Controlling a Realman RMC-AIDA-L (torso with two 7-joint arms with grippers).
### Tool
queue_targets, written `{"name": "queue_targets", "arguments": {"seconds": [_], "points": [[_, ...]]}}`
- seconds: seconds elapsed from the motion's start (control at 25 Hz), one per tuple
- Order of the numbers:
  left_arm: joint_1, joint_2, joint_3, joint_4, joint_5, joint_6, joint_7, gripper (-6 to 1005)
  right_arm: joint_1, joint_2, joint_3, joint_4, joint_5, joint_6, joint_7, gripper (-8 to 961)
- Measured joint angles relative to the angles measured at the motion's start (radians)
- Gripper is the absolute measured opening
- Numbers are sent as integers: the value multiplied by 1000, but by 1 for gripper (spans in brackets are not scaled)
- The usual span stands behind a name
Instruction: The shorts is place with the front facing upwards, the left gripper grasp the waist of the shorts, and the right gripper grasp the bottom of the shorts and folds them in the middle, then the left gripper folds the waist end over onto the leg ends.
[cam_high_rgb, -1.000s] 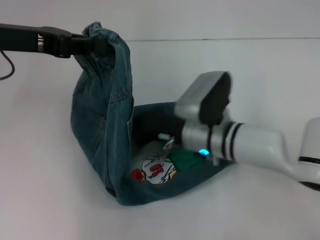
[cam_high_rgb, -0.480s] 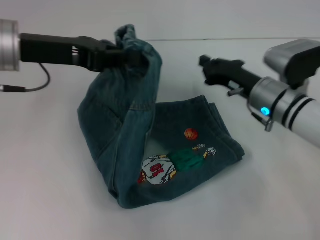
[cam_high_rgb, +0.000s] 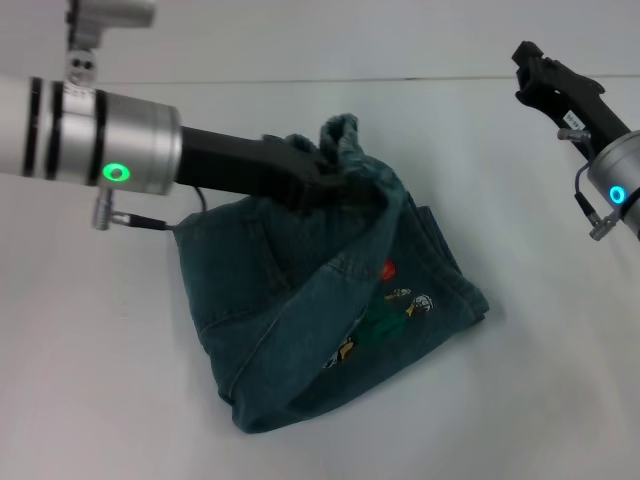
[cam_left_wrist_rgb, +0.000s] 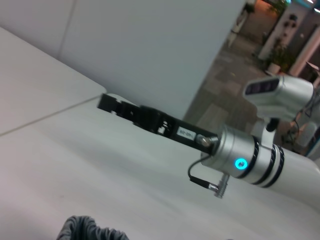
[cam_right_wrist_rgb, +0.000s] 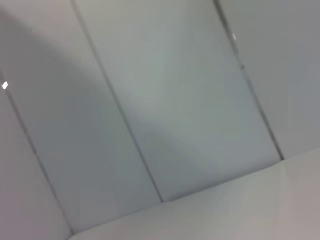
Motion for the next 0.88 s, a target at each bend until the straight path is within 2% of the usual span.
{"name": "queue_targets", "arguments": {"seconds": [0.16, 0.36, 0.48, 0.72, 0.88], "points": [[-5, -29, 92, -2, -6, -42, 19, 69, -9, -2, 11, -2, 0, -2, 19, 1], [-18, -31, 263, -19, -9, -138, 2, 74, -17, -2, 23, -1, 0, -4, 22, 1], [-18, -32, 294, -19, -11, -168, 0, 274, -19, -1, 21, -2, 0, -5, 22, 1], [-14, -35, 290, -14, -36, -188, 9, 545, -24, 2, 23, -3, 0, -9, 23, 2], [19, -31, 247, 10, -82, -180, 21, 711, -27, -5, 7, -8, -8, -48, 45, 4]]}}
